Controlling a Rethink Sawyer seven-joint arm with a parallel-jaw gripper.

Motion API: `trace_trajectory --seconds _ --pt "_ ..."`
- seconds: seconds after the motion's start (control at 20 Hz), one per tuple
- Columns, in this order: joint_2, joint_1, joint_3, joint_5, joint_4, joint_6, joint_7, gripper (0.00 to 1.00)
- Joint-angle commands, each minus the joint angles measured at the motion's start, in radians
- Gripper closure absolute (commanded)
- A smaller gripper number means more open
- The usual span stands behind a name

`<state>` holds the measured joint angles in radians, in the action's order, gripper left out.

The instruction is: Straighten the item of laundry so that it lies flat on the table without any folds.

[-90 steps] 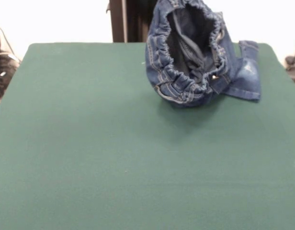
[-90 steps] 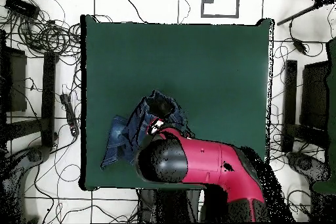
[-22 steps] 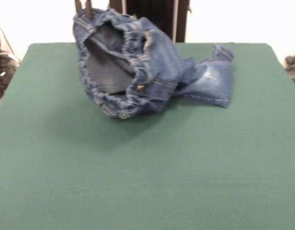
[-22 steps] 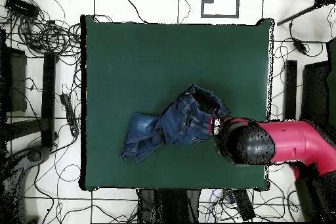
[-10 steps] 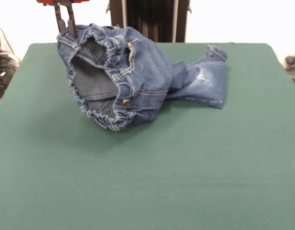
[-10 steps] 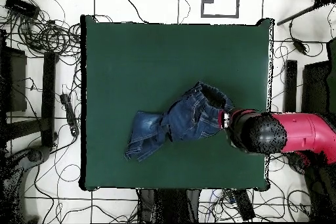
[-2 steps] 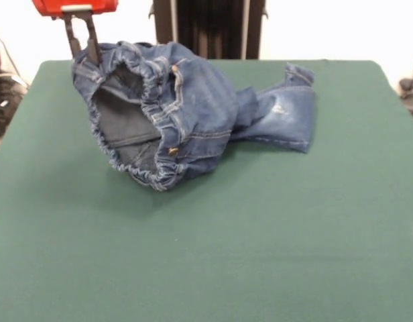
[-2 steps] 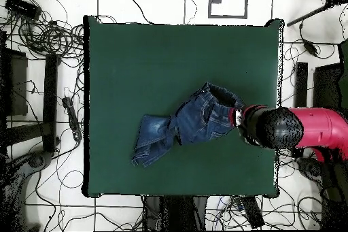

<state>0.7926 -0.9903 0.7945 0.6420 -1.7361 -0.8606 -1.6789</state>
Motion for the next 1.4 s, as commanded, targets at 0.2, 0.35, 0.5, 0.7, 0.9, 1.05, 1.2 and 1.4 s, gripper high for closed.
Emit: trace_trajectory --seconds 0.2,0.35,0.5,0.7,0.9,1.05,1.2,1.4 --pt "-0.007 0.027 0.062 0.039 0.084 -0.1 0.345 0.0" --pt "0.001 0.027 0.059 0.027 0.065 -0.095 0.328 0.0" --pt "0.037 0.041 0.058 0.008 0.013 -0.078 0.278 0.0" --pt "0.128 0.08 0.058 -0.038 -0.094 -0.052 0.154 0.0" --pt "0.208 0.147 0.042 -0.099 -0.203 -0.011 -0.003 0.0" --pt "0.243 0.215 0.013 -0.144 -0.257 0.025 -0.122 0.0" --pt "0.26 0.289 -0.028 -0.183 -0.287 0.062 -0.225 0.0" --pt "0.267 0.389 -0.1 -0.217 -0.294 0.104 -0.321 0.0"
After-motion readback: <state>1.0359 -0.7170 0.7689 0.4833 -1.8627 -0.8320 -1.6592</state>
